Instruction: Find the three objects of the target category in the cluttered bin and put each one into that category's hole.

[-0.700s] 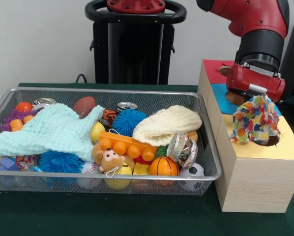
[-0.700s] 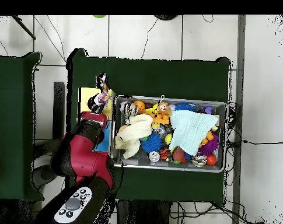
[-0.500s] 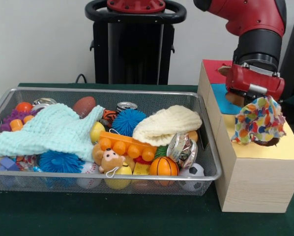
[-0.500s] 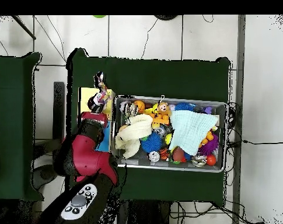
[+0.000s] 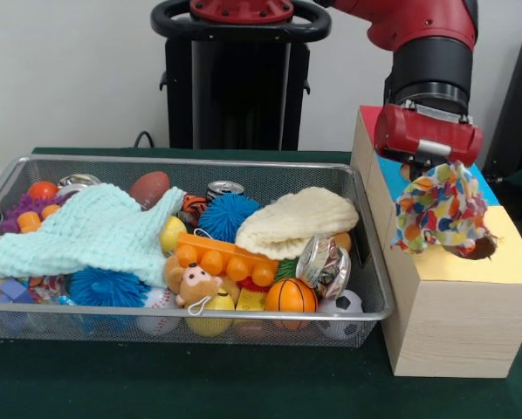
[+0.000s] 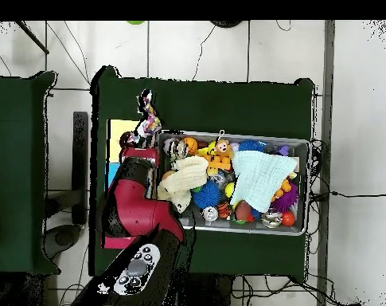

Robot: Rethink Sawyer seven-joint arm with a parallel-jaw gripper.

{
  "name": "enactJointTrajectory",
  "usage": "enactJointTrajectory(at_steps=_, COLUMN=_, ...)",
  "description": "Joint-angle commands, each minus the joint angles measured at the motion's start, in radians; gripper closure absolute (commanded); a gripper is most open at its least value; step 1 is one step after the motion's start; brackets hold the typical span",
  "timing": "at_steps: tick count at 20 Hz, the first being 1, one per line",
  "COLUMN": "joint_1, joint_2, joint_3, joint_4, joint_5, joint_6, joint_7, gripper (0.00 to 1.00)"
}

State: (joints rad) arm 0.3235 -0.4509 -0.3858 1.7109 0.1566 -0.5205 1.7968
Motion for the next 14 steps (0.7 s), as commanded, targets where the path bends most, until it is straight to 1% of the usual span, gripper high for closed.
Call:
enactJointTrajectory(at_steps=1, joint_1=0.002, joint_2=-0.005, joint_3=0.153, joint_4=0.044, joint_5=-0.013, joint_6=0.044, joint_7=0.219, gripper=1.00)
enactJointTrajectory(at_steps=10, joint_1=0.022, joint_2=0.000, joint_3=0.160, joint_4=0.050, joint_5=0.021, joint_6=0.043, joint_7=0.230, gripper=1.00)
enactJointTrajectory(at_steps=14, joint_1=0.024, joint_2=0.015, joint_3=0.168, joint_4=0.051, joint_5=0.029, joint_6=0.028, joint_7=0.235, gripper=1.00)
